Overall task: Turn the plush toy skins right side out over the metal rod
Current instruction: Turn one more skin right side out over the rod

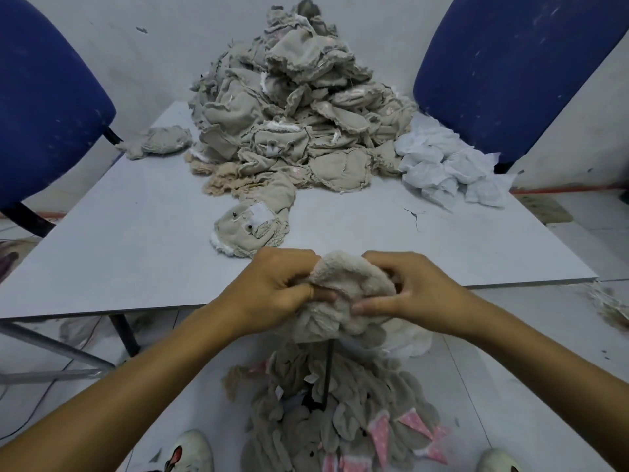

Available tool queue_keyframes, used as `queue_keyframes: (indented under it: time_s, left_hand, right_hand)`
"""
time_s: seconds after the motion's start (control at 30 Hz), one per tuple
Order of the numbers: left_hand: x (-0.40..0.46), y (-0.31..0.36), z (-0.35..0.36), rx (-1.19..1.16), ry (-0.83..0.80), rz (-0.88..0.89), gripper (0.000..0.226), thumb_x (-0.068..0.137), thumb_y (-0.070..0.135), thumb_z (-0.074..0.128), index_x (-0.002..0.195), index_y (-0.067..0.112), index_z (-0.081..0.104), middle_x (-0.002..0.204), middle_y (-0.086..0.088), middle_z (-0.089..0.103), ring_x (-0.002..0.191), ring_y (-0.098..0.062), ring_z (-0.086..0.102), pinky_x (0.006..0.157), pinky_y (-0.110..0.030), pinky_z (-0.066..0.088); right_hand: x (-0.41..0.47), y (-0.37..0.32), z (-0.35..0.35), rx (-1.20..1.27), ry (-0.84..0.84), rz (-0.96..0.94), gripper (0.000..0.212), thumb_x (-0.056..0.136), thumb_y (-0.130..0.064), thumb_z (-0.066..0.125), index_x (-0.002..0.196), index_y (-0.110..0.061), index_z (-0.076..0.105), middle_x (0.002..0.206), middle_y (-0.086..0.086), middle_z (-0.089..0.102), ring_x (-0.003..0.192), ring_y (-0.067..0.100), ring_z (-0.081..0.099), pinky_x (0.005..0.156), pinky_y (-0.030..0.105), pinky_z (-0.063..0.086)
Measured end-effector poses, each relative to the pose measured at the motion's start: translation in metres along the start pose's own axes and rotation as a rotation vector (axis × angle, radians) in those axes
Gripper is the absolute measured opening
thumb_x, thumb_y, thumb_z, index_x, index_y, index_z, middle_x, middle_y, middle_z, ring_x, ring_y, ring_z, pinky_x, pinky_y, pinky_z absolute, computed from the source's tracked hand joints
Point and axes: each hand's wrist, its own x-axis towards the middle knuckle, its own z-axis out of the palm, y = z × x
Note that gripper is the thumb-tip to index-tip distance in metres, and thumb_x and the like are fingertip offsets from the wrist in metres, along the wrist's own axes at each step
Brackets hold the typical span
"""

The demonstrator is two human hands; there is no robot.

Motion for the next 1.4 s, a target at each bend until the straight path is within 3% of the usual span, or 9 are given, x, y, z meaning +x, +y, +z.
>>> queue_keyframes:
  time_s: [0.23,0.4,0.57,0.7,0.77,0.87,1.07,1.17,1.4]
  left_hand:
    - [0.001,-0.005,-0.009,0.094,-0.198,-0.128,0.032,0.075,0.029,0.086,0.089,0.006,0.068,0.081,0.002,0.066,0.077,-0.013,0.061,0.068,-0.037,0.048]
    - [0.005,0.003,-0.016,0.010,0.117,0.046,0.044,0.074,0.039,0.078,0.078,-0.003,0.066,0.074,-0.010,0.062,0.070,-0.025,0.061,0.062,-0.038,0.048]
    - [-0.002,-0.008,-0.011,0.266,-0.225,0.013,0.029,0.078,0.023,0.084,0.069,0.009,0.060,0.075,0.003,0.052,0.064,-0.014,0.049,0.058,-0.030,0.033]
    - [0.001,-0.008,-0.019,0.006,-0.319,-0.172,0.036,0.067,0.038,0.088,0.093,0.031,0.065,0.090,0.004,0.059,0.083,-0.019,0.059,0.069,-0.035,0.047]
    - [0.002,-0.003,-0.027,-0.229,-0.285,-0.288,0.052,0.063,0.047,0.085,0.107,0.032,0.061,0.098,0.004,0.061,0.093,-0.024,0.060,0.078,-0.040,0.050]
    - [0.006,0.007,-0.028,-0.384,-0.214,-0.272,0.038,0.067,0.040,0.082,0.097,0.025,0.064,0.091,0.000,0.061,0.086,-0.017,0.059,0.073,-0.032,0.048]
    - [0.011,0.005,-0.029,-0.073,-0.275,-0.222,0.024,0.076,0.004,0.081,0.076,0.005,0.058,0.074,-0.005,0.058,0.071,-0.014,0.056,0.064,-0.026,0.046]
    - [0.012,0.001,-0.024,0.045,-0.341,-0.242,0.029,0.080,0.014,0.081,0.082,0.000,0.056,0.078,-0.013,0.056,0.073,-0.024,0.054,0.066,-0.041,0.047]
    - [0.018,0.018,-0.022,-0.233,-0.052,-0.140,0.021,0.070,0.026,0.084,0.080,0.012,0.071,0.077,-0.002,0.069,0.073,-0.017,0.063,0.064,-0.031,0.050]
  right_hand:
    - [-0.002,-0.013,0.010,0.220,0.226,-0.085,0.028,0.076,-0.007,0.083,0.099,-0.017,0.072,0.098,-0.002,0.073,0.092,0.021,0.070,0.078,0.055,0.056]
    - [0.001,-0.018,0.007,0.374,0.433,-0.135,0.031,0.067,-0.019,0.083,0.096,-0.017,0.071,0.093,-0.006,0.075,0.090,0.011,0.071,0.079,0.030,0.059]
    - [-0.002,-0.015,0.020,-0.025,0.262,-0.059,0.037,0.068,-0.038,0.084,0.101,-0.025,0.074,0.093,-0.009,0.075,0.086,0.008,0.072,0.078,0.038,0.060]
    - [0.000,-0.009,0.030,-0.007,0.280,-0.024,0.033,0.068,-0.038,0.087,0.095,-0.024,0.075,0.086,-0.012,0.075,0.082,0.005,0.070,0.076,0.041,0.057]
    - [0.001,-0.007,0.025,0.057,0.248,-0.016,0.033,0.066,-0.040,0.087,0.094,-0.030,0.073,0.087,-0.013,0.074,0.083,0.006,0.069,0.077,0.042,0.057]
    - [0.000,-0.007,0.026,0.132,0.252,-0.024,0.034,0.062,-0.044,0.084,0.091,-0.028,0.073,0.087,-0.005,0.074,0.085,0.016,0.070,0.078,0.050,0.057]
    - [0.002,-0.011,0.030,0.024,0.363,-0.207,0.022,0.073,-0.044,0.083,0.081,-0.025,0.072,0.081,-0.010,0.069,0.074,0.011,0.067,0.067,0.031,0.057]
    - [0.001,-0.010,0.033,-0.064,0.267,-0.104,0.018,0.070,-0.050,0.076,0.078,-0.036,0.071,0.076,-0.021,0.067,0.074,0.003,0.065,0.066,0.024,0.054]
    - [0.003,-0.003,0.019,-0.029,0.371,-0.210,0.013,0.071,-0.026,0.085,0.074,-0.024,0.072,0.072,-0.014,0.065,0.069,0.004,0.063,0.063,0.024,0.049]
